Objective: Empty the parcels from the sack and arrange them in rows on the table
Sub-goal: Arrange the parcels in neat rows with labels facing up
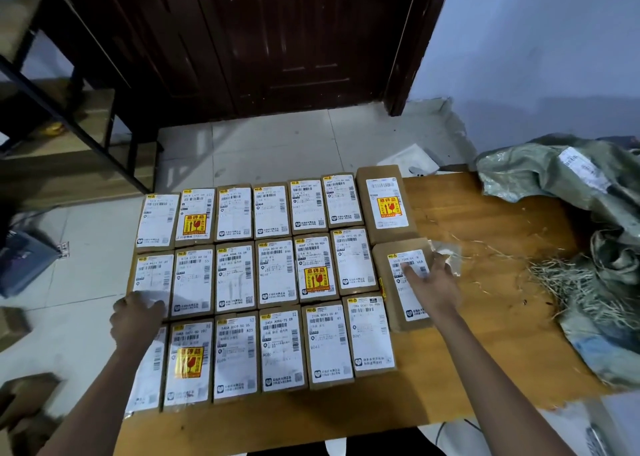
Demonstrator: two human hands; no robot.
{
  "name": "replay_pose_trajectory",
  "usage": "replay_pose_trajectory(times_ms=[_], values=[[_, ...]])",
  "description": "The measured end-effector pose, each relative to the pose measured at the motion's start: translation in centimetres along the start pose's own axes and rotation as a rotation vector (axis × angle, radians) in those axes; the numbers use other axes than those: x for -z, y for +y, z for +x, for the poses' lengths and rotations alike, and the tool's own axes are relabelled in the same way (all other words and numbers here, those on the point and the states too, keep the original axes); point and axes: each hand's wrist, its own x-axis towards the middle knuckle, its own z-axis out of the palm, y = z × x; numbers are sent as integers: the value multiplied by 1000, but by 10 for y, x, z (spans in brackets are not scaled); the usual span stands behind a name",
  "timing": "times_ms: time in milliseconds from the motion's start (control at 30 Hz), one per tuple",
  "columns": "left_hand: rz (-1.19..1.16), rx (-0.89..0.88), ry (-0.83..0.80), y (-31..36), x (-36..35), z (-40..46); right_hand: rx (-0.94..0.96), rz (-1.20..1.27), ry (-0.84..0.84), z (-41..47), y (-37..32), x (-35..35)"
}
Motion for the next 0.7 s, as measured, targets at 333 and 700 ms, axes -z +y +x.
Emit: replay_pose_trajectory(times_ms=[333,700], values=[[31,-73,-33,-15,2,15,2,39,-46,2,-1,9],[-137,-96,19,57,36,72,144,36,-130,78,-84,21]])
